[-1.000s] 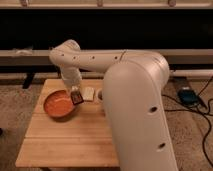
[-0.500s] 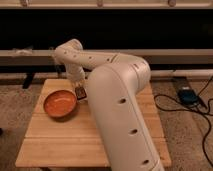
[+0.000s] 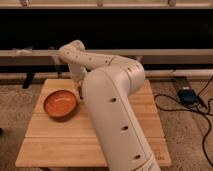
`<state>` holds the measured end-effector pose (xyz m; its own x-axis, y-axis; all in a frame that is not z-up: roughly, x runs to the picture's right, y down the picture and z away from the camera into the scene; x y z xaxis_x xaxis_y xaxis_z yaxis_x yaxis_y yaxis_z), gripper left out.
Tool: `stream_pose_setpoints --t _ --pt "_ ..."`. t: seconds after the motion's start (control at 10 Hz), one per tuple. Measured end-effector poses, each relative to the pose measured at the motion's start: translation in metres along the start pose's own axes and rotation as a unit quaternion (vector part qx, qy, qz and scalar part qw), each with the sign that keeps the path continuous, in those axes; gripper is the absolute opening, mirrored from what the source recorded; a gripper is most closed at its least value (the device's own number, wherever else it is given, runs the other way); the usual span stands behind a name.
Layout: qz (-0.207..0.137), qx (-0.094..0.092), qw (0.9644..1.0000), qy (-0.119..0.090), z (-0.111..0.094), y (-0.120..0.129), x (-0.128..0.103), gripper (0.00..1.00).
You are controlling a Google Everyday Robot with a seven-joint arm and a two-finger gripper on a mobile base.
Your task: Place the eraser on the white sponge
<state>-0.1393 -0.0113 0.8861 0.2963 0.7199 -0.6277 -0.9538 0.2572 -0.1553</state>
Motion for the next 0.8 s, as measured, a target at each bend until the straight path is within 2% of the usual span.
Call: stream_pose_setpoints --t 0.3,0.6,0.8 --pt "0.008 0.012 0.9999 0.006 0.011 -0.013 -0.004 0.01" --pt "0.021 0.019 0.9996 0.009 0.021 -0.025 -0.011 0.28" --pt "0.025 0.020 0.9995 0.009 0.025 -0.028 -0.013 0.51"
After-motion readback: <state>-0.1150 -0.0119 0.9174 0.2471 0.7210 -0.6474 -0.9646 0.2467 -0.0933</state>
